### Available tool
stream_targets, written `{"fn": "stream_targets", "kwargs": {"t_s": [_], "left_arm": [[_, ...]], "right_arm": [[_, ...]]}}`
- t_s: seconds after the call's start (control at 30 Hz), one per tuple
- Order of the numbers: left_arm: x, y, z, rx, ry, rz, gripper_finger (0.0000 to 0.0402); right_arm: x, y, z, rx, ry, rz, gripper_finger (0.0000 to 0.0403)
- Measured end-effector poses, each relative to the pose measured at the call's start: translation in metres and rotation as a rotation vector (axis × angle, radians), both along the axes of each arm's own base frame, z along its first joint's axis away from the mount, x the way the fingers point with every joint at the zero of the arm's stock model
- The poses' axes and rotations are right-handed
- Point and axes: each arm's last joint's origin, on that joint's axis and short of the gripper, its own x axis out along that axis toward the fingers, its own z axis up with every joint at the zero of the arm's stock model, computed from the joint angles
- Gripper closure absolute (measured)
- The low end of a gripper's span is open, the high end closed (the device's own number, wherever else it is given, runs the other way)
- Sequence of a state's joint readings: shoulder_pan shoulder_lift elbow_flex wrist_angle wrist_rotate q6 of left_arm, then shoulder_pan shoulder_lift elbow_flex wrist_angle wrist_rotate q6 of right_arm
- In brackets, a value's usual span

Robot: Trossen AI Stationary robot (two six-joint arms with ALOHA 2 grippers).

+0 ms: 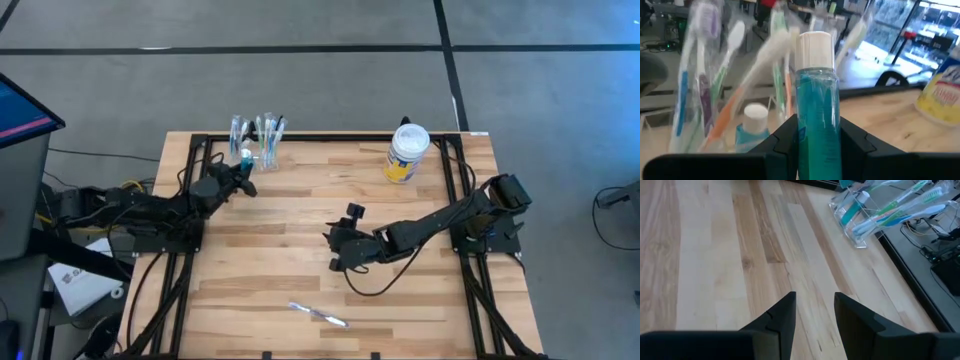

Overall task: Pick & Place toothbrushing station
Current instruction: Put the blue mouthwash into the transparent organizer

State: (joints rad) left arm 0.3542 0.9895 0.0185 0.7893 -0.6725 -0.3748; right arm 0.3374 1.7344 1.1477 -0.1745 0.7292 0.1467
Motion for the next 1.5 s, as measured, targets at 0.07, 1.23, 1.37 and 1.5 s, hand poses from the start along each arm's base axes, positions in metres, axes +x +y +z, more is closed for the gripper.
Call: {"fn": "stream_targets", "kwargs": {"t_s": [0.07,1.23,1.37,1.5], "left_arm": [[0.001,0.0,-0.004,-0.01,0.025,-0.008,0.0314],[0.035,0.048,0.004,0.067,0.176,0.127,0.0314],[0.033,0.052,0.005,0.067,0.173,0.15,0.0314],[0.031,0.055,0.005,0.064,0.173,0.16,0.0314]], "right_arm": [[0.0,0.0,0.0,0.0,0.0,0.0,0.0278],[0.0,0.0,-0.001,0.001,0.004,0.001,0.0278],[0.0,0.0,-0.001,0.004,0.005,0.005,0.0278],[0.0,0.0,-0.001,0.003,0.006,0.005,0.0278]]}}
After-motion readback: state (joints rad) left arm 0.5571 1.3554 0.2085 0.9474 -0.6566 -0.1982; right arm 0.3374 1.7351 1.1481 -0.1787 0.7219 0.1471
